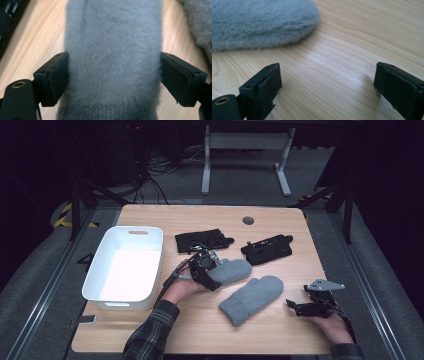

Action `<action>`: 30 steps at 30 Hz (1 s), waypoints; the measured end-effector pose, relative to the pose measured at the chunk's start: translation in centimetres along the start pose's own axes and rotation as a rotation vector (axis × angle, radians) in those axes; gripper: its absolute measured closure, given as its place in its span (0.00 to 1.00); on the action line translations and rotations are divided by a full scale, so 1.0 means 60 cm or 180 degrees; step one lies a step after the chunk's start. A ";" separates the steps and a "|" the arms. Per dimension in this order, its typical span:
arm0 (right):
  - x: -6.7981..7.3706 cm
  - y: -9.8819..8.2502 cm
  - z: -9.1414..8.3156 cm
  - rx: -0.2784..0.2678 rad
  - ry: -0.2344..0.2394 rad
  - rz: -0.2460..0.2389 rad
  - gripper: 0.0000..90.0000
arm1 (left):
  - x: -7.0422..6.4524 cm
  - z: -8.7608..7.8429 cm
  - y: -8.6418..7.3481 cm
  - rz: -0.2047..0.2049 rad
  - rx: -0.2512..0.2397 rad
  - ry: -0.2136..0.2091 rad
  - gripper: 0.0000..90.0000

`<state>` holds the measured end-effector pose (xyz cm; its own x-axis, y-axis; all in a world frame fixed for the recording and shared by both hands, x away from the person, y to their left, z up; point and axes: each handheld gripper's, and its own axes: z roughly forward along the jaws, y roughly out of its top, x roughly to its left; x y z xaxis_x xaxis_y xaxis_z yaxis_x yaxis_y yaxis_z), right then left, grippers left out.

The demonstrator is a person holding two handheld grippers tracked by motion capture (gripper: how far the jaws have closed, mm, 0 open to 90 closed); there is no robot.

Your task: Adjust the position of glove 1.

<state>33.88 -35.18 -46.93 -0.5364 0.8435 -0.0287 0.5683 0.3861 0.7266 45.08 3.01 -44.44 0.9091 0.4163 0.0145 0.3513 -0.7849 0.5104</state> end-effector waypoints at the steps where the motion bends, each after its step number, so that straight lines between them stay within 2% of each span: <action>1: 0.000 0.000 0.000 -0.0001 0.0000 -0.0001 0.09 | -0.002 0.001 -0.001 0.0011 0.0011 0.0021 0.18; 6: 0.000 0.000 0.000 0.0000 0.0002 -0.0001 0.09 | 0.000 0.001 -0.006 -0.0051 0.0003 -0.0008 0.27; 14: 0.000 0.000 0.000 -0.0003 0.0008 0.0000 0.09 | 0.005 -0.010 -0.008 -0.0171 -0.0045 0.0001 0.63; 18: 0.000 0.000 0.000 -0.0003 0.0008 -0.0001 0.09 | 0.006 -0.019 -0.008 -0.0345 -0.0078 -0.0032 0.76; 24: 0.000 0.000 0.000 -0.0002 0.0008 0.0001 0.09 | 0.011 -0.041 -0.012 -0.0644 -0.0276 -0.0184 0.79; 26: 0.000 0.000 0.000 -0.0002 0.0008 0.0000 0.09 | 0.009 -0.052 -0.009 -0.0710 -0.0310 -0.0230 0.79; 30: 0.000 0.000 0.000 -0.0001 0.0008 0.0002 0.09 | -0.004 -0.072 0.001 -0.0758 -0.0371 -0.0286 0.79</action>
<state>33.90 -35.17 -46.94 -0.5375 0.8429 -0.0266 0.5685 0.3854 0.7268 43.90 4.83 -40.66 0.8221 0.5363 -0.1914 0.5340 -0.6095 0.5859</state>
